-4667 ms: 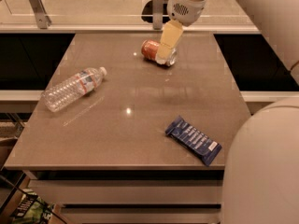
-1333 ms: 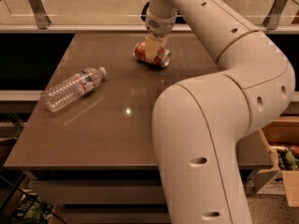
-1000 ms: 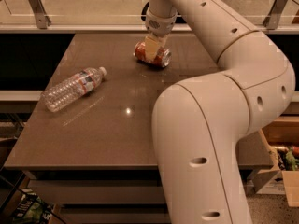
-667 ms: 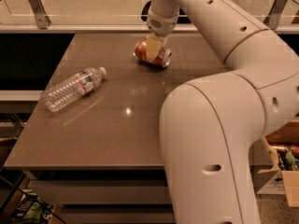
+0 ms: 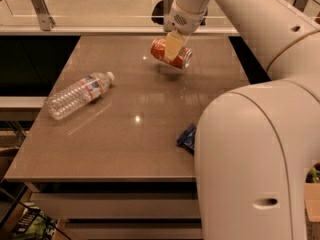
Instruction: Pick coke can
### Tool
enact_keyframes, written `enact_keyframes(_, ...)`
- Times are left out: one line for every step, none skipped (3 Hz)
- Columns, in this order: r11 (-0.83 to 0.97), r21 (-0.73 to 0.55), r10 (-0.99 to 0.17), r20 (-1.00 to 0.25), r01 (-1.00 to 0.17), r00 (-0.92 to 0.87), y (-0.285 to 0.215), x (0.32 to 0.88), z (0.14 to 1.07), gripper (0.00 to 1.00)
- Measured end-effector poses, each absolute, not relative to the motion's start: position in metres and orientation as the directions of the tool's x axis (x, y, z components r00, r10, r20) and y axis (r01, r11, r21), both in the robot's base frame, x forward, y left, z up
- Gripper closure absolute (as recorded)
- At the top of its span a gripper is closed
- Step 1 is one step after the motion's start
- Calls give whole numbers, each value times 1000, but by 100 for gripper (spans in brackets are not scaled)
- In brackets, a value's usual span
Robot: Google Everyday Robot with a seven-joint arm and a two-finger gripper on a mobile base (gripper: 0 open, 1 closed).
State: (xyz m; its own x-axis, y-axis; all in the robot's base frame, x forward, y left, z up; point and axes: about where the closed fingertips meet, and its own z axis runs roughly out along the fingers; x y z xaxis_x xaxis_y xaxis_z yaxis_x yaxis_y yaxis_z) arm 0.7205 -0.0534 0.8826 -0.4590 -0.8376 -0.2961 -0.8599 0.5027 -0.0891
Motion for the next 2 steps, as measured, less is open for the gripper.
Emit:
enact_keyframes(467, -86, -826, -398, -880, -399, -62, 714, 904, 100)
enact_keyframes(434, -104, -803, -494, -895, -332, -70, 711, 930, 100)
